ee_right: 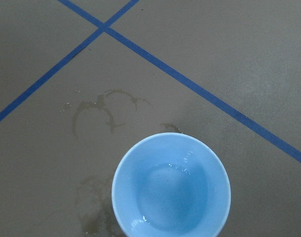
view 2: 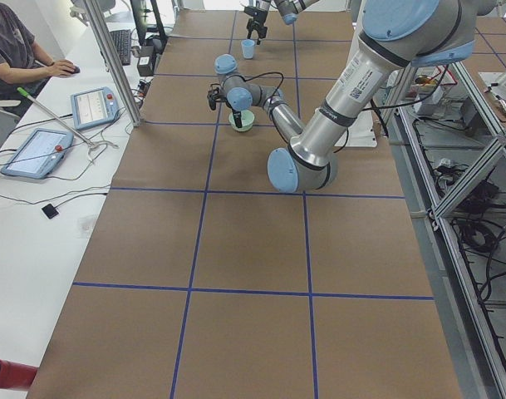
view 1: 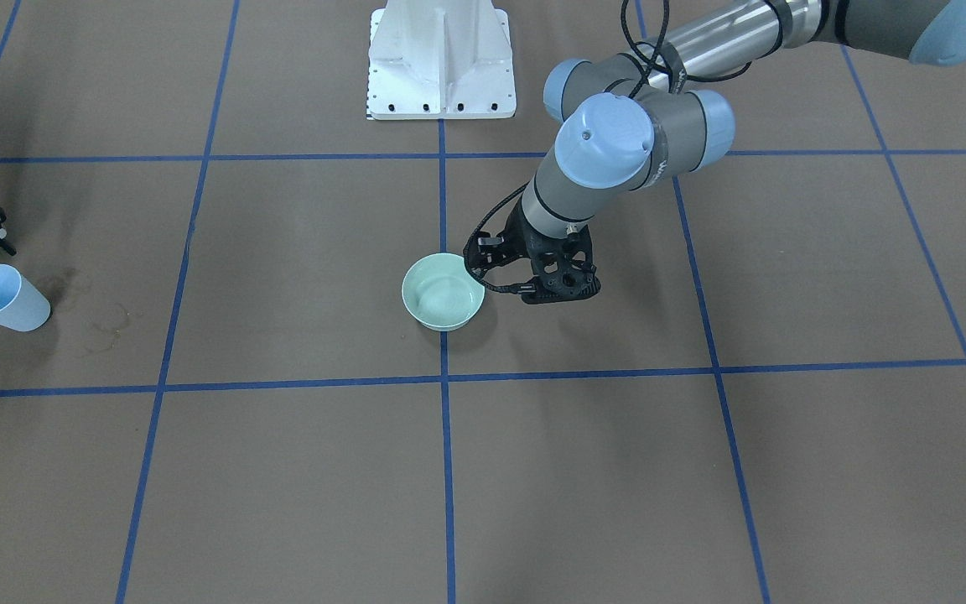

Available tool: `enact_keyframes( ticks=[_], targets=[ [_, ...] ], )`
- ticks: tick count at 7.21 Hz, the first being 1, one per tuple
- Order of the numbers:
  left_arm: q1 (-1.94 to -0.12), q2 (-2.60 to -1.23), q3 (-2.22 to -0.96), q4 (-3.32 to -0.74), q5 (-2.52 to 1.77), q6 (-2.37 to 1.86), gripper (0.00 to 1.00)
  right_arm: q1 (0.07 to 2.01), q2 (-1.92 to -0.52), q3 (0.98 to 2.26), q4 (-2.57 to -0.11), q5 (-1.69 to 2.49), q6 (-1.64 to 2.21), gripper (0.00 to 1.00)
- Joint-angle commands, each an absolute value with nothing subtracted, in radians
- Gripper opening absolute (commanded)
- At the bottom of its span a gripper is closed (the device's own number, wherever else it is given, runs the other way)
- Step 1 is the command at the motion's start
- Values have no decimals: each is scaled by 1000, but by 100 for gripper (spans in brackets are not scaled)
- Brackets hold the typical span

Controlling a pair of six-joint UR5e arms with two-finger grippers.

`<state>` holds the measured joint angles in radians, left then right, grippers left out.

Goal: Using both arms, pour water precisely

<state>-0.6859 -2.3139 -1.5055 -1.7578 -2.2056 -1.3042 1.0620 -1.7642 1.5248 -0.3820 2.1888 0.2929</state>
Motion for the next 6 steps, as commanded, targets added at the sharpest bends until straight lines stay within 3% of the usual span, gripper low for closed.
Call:
enact_keyframes(
  ticks=[1, 6],
  targets=[
    [-687, -2312, -1508, -1758, -2206, -1304, 87, 1042, -1756, 1514, -380, 2169, 340, 99],
    [-687, -2312, -1509, -1758, -2206, -1308, 87, 1006, -1723, 1513, -380, 2119, 420, 99]
  ],
)
